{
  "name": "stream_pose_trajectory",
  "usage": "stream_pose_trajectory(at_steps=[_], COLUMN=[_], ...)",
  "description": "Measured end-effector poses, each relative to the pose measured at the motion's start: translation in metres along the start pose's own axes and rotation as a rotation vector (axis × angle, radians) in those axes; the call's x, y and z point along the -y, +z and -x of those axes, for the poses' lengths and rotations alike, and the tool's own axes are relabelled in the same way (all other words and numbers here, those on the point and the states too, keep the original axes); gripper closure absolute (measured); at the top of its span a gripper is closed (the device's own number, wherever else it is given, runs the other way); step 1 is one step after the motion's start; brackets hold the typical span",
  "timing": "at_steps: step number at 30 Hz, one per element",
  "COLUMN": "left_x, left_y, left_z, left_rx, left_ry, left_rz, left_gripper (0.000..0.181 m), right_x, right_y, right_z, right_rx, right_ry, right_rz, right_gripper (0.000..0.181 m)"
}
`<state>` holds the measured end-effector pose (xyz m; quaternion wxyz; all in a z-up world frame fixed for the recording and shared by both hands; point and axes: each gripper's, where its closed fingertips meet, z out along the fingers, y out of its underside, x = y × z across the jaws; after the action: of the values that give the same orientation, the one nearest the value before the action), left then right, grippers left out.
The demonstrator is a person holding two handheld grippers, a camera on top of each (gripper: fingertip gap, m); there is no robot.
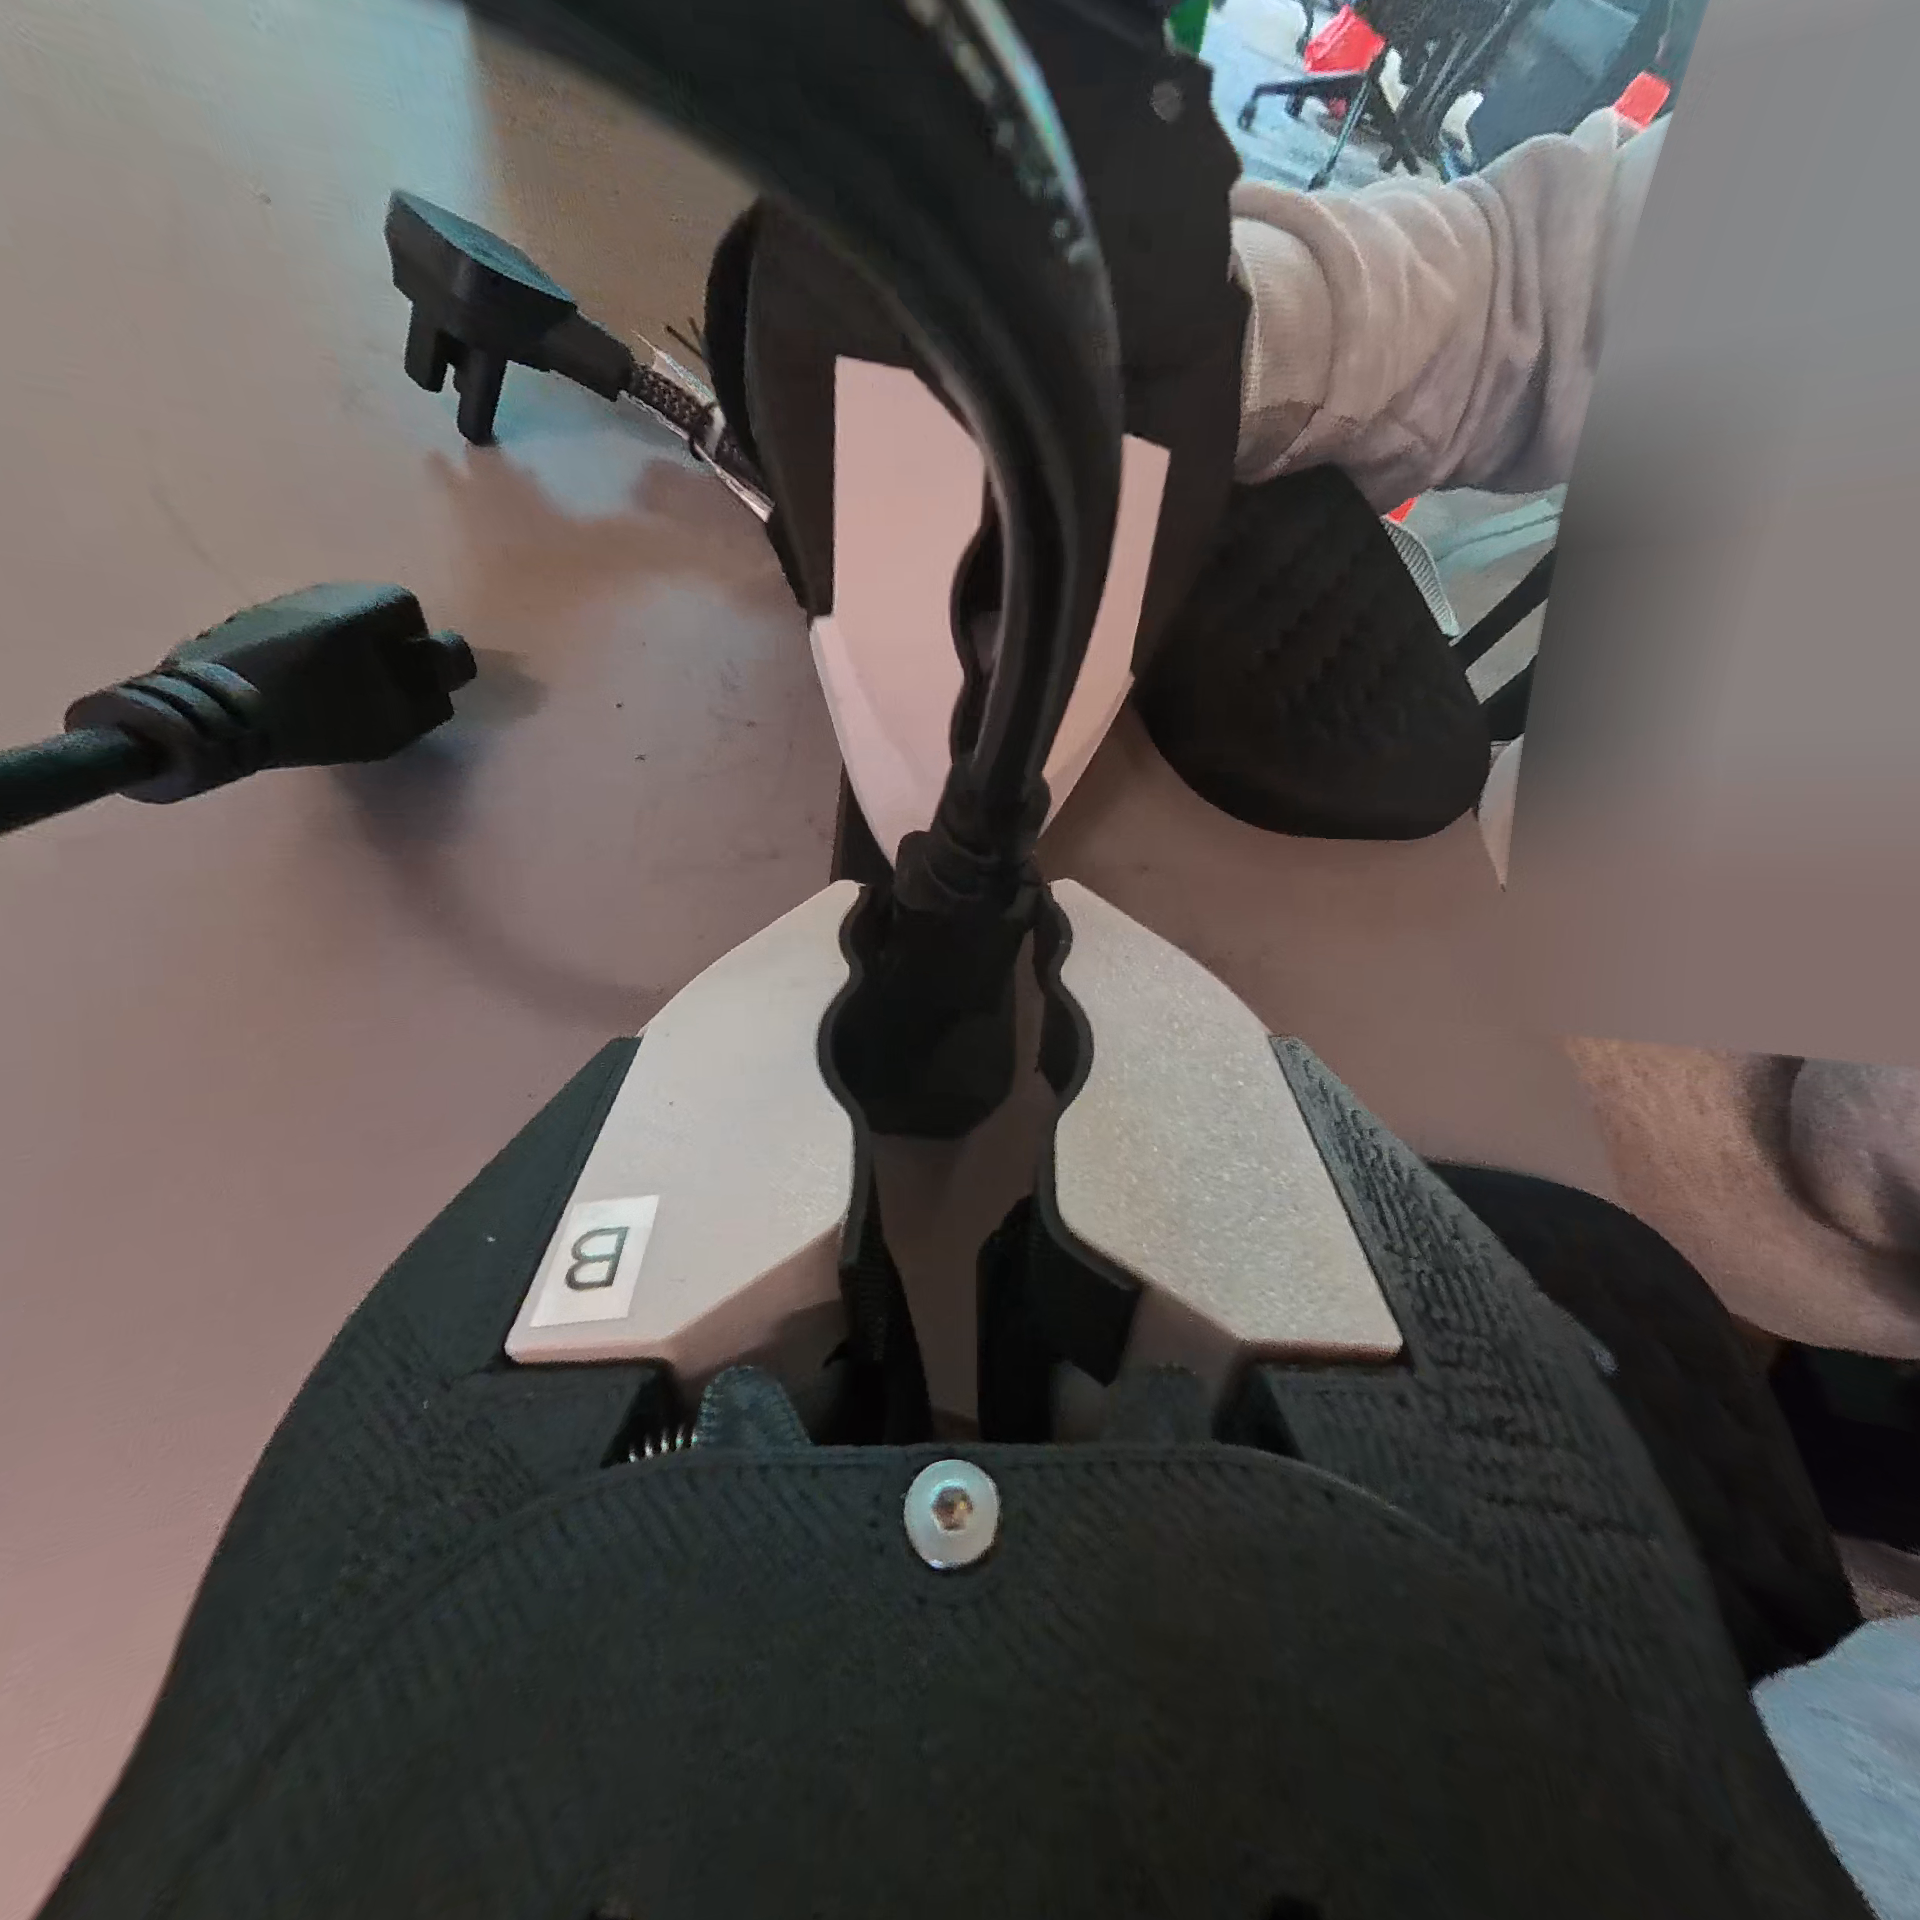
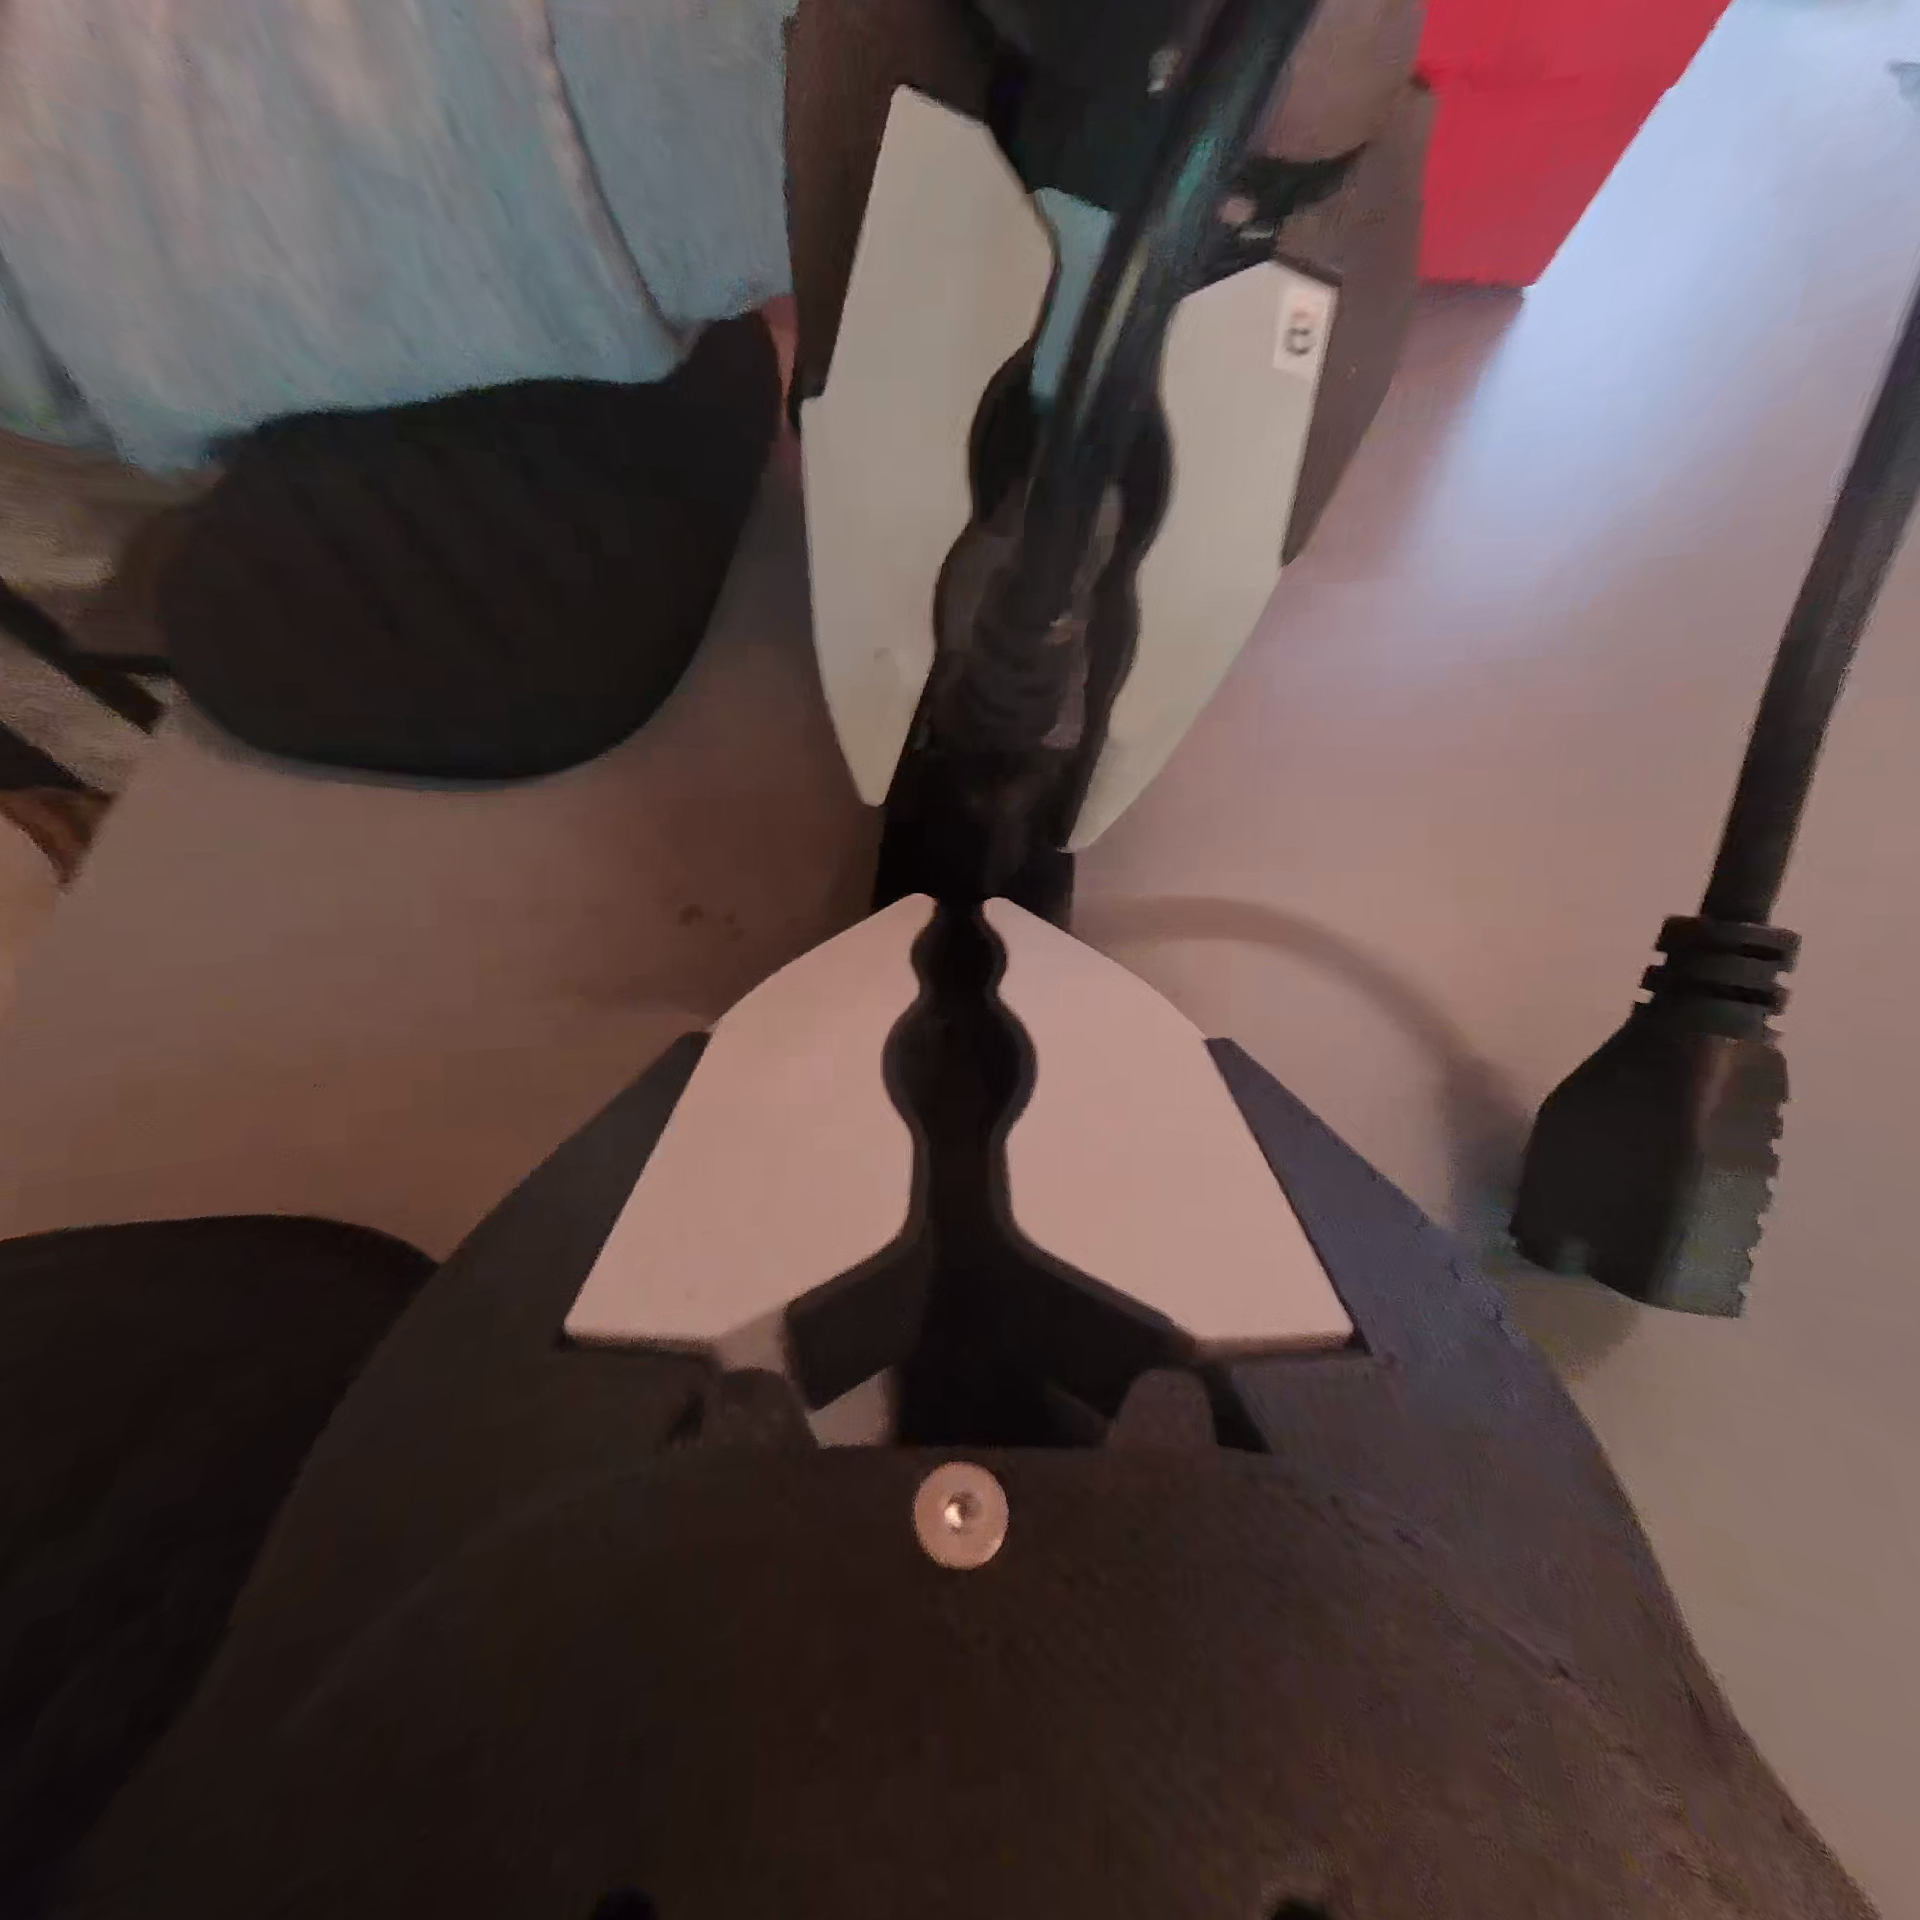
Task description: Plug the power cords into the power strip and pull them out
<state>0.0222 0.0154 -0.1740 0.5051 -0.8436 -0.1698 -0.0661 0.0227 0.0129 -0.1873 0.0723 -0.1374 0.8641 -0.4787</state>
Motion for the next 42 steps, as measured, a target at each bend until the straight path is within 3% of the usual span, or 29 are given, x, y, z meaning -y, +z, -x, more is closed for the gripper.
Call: stream_pose_trajectory(at_steps=[2, 5, 8, 17, 21, 25, 28, 30, 33, 34, 37, 42], left_x=[-0.001, 0.0, 0.0, 0.001, 0.001, -0.013, -0.014, -0.013, -0.016, -0.016, -0.017, -0.032], left_y=[-0.001, -0.001, 0.0, 0.002, 0.001, 0.005, 0.004, 0.004, 0.001, 0.0, -0.002, 0.01], left_z=[0.0, 0.0, 0.0, -0.002, -0.002, 0.004, 0.0, -0.001, -0.002, -0.002, 0.004, 0.011], left_rx=[-0.003, 0.0, 0.001, -0.003, -0.012, 0.026, 0.011, -0.002, 0.001, 0.007, 0.054, 0.078], left_ry=[-0.005, -0.004, -0.007, -0.012, -0.008, 0.074, 0.117, 0.095, 0.096, 0.102, 0.124, 0.175], left_rz=[-0.003, -0.001, -0.004, -0.003, -0.012, 0.062, 0.088, 0.082, 0.102, 0.107, 0.121, 0.19], left_gripper=[0.151, 0.151, 0.15, 0.15, 0.15, 0.15, 0.145, 0.131, 0.119, 0.116, 0.12, 0.137], right_x=[0.012, 0.036, 0.029, 0.03, 0.032, 0.049, 0.046, 0.04, 0.034, 0.027, 0.0, -0.006], right_y=[-0.008, -0.02, -0.009, -0.011, -0.013, -0.021, -0.017, -0.02, -0.034, -0.038, -0.039, -0.029], right_z=[-0.003, -0.004, -0.004, -0.004, -0.003, -0.009, -0.012, -0.015, -0.013, -0.009, -0.003, 0.004], right_rx=[-0.001, -0.023, -0.055, -0.059, -0.04, -0.039, -0.062, -0.082, -0.058, -0.024, 0.015, 0.053], right_ry=[0.034, 0.025, -0.013, -0.008, -0.001, 0.046, 0.037, 0.029, 0.039, 0.053, 0.088, 0.083], right_rz=[-0.101, -0.262, -0.17, -0.181, -0.201, -0.288, -0.234, -0.213, -0.193, -0.145, -0.003, 0.047], right_gripper=[0.167, 0.168, 0.167, 0.173, 0.142, 0.146, 0.153, 0.154, 0.15, 0.14, 0.119, 0.129])
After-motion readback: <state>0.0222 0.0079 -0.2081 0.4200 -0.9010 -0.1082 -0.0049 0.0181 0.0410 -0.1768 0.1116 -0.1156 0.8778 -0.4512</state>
